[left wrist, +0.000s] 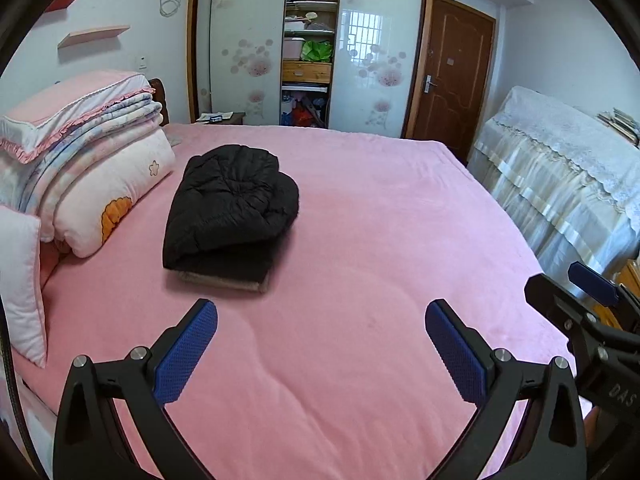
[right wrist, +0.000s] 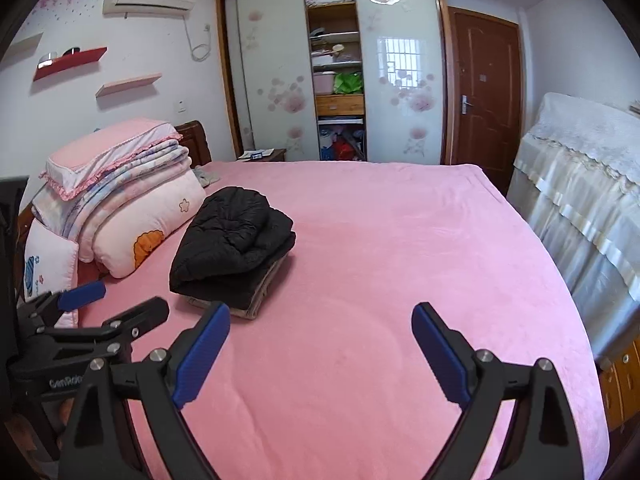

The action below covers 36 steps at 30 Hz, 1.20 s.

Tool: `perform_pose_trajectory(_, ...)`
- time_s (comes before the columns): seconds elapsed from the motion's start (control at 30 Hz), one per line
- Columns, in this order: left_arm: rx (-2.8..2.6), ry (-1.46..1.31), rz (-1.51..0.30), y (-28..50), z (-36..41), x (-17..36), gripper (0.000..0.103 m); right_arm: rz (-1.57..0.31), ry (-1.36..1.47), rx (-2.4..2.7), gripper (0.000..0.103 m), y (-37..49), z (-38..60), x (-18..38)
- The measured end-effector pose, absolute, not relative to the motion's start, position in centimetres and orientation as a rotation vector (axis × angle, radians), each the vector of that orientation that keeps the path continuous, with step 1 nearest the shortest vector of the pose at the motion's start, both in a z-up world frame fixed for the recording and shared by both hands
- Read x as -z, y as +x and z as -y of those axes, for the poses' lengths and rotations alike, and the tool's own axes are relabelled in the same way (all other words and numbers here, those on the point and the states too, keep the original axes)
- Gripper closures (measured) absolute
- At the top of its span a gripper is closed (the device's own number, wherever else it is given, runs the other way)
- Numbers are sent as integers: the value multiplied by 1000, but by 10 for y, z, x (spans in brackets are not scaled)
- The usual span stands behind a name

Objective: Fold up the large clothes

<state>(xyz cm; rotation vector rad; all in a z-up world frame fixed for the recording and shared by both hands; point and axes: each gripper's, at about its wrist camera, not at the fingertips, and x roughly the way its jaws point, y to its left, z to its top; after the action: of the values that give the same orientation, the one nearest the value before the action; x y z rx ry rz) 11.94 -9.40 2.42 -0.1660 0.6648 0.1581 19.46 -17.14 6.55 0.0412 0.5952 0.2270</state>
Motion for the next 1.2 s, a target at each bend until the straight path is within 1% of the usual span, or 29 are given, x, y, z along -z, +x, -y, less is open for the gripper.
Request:
perform_pose_trajectory(0.2,-169,-182,-672,75,124,-17,0,-601,37,-189,10,151,196,-59)
perform_pose_trajectory(0.5,-188,-182,-702,34,155,-5,0,-594,69,-144,10,95,215,-49)
perform_pose_trajectory(0.6,-186,-188,-720,26,162,-1,0,-592,55,-121,10,85,217,-45)
perform_pose_trajectory(0.8,-229,-131,-660,8,176,-3,0,-592,41,-84,10,75,226,-37)
perform_pose_trajectory(1.2,-214,-127,-668,0,184,2,0,-583,37,-78,10,61,236,-37)
